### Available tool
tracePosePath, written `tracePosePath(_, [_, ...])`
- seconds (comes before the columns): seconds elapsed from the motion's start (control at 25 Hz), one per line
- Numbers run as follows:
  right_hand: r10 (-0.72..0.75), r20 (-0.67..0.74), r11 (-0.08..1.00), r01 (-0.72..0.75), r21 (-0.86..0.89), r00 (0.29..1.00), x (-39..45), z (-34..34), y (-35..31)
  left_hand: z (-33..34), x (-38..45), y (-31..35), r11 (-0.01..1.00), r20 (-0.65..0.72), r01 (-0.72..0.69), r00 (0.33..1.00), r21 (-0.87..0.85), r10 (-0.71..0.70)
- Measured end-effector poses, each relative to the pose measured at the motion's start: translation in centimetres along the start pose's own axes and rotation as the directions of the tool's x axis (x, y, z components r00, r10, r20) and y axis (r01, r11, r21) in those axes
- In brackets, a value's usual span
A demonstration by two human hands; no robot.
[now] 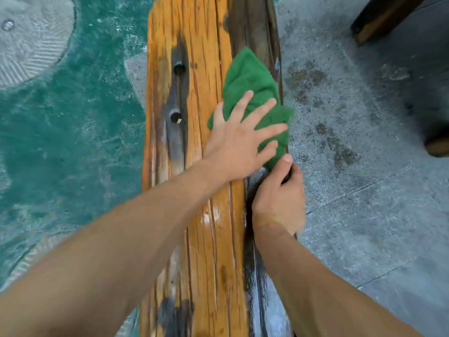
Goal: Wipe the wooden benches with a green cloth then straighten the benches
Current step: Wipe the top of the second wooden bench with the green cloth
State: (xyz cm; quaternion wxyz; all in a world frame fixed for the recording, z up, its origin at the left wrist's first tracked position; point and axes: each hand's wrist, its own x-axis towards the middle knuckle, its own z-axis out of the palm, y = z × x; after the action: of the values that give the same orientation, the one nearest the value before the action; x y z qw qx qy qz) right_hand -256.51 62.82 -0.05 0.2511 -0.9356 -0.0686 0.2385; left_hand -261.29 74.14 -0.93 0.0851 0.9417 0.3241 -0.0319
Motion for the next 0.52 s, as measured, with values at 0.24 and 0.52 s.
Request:
tracePosePath(0.24, [-0.028,0.282,0.949,-0.063,0.309,0.959,0.4,-3.5,-0.2,1.6,-16.3,6.0,0.996,0.046,-0.083,0.995,-0.022,0.084])
tracePosePath(0.52, [0.044,0.380,0.992,-0.086,0.092,0.924,3.8,-0.6,-4.8,2.2,-23.2,7.8,0.954,0.188,-0.300,0.938,0.009,0.293])
